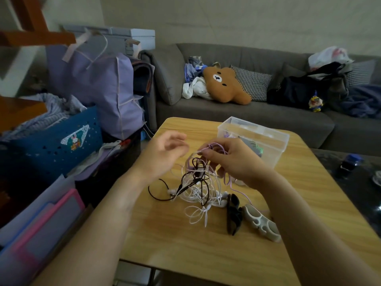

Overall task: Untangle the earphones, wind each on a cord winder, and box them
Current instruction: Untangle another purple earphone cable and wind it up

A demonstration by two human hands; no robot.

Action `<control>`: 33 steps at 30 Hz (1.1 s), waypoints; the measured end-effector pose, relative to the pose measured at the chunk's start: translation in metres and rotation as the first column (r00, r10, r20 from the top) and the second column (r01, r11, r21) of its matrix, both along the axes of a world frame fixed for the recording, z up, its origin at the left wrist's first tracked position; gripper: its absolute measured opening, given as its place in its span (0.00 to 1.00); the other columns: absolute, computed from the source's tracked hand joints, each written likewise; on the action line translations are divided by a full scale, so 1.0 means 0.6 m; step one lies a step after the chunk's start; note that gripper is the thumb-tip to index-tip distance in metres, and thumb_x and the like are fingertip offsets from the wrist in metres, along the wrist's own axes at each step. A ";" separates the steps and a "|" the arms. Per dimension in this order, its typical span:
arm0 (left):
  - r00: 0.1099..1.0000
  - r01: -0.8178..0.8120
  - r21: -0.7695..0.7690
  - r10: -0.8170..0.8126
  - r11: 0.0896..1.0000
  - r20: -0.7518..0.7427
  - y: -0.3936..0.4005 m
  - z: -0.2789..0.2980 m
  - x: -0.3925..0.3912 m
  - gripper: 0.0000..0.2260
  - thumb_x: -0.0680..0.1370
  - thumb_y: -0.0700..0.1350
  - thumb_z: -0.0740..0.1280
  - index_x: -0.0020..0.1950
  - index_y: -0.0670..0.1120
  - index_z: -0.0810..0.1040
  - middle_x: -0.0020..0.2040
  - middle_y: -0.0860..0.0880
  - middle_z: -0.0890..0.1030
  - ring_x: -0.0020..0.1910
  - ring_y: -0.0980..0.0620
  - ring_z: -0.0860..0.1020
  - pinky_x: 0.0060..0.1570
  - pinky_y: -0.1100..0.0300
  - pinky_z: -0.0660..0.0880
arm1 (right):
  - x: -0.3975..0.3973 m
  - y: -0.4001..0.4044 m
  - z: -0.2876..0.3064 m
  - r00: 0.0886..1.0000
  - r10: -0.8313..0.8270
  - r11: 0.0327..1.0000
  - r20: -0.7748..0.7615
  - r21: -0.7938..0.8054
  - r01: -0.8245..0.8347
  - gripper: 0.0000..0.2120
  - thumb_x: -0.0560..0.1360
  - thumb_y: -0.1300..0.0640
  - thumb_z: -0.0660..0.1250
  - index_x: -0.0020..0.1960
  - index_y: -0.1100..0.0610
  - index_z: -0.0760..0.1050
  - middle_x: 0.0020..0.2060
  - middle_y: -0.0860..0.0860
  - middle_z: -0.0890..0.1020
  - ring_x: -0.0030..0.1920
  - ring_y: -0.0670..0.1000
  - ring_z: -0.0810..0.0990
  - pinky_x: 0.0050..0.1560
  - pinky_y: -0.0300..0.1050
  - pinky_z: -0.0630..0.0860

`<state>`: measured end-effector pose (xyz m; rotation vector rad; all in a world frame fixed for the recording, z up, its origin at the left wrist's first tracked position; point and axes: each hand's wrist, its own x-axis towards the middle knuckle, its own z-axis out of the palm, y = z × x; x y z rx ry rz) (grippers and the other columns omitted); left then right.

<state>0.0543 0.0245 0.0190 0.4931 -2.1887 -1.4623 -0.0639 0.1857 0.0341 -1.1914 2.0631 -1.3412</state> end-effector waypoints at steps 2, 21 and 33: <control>0.982 0.190 -0.002 -0.190 0.982 0.021 0.016 -0.002 0.001 0.11 0.78 0.42 0.70 0.61 0.48 0.79 0.52 0.50 0.85 0.51 0.54 0.83 0.47 0.64 0.78 | 0.000 0.001 0.001 0.998 -0.001 1.000 -0.055 0.005 0.001 0.05 0.81 0.58 0.66 0.51 0.56 0.81 0.33 0.47 0.82 0.32 0.44 0.78 0.33 0.43 0.77; 0.996 -0.049 -0.221 0.065 0.974 0.062 0.006 -0.021 -0.011 0.13 0.78 0.51 0.70 0.39 0.44 0.81 0.33 0.47 0.82 0.30 0.59 0.78 0.36 0.61 0.72 | -0.005 0.005 0.022 0.931 -0.306 0.891 0.200 -0.285 0.354 0.10 0.83 0.57 0.63 0.46 0.57 0.81 0.31 0.48 0.81 0.28 0.43 0.75 0.24 0.36 0.71; 0.986 0.058 0.039 -0.052 0.998 -0.159 0.003 -0.016 -0.008 0.10 0.73 0.38 0.76 0.44 0.39 0.74 0.48 0.45 0.85 0.51 0.42 0.83 0.56 0.48 0.80 | 0.001 0.004 0.024 0.888 -0.232 0.808 0.398 -0.429 0.404 0.04 0.78 0.67 0.68 0.52 0.61 0.79 0.35 0.53 0.85 0.38 0.49 0.85 0.40 0.42 0.82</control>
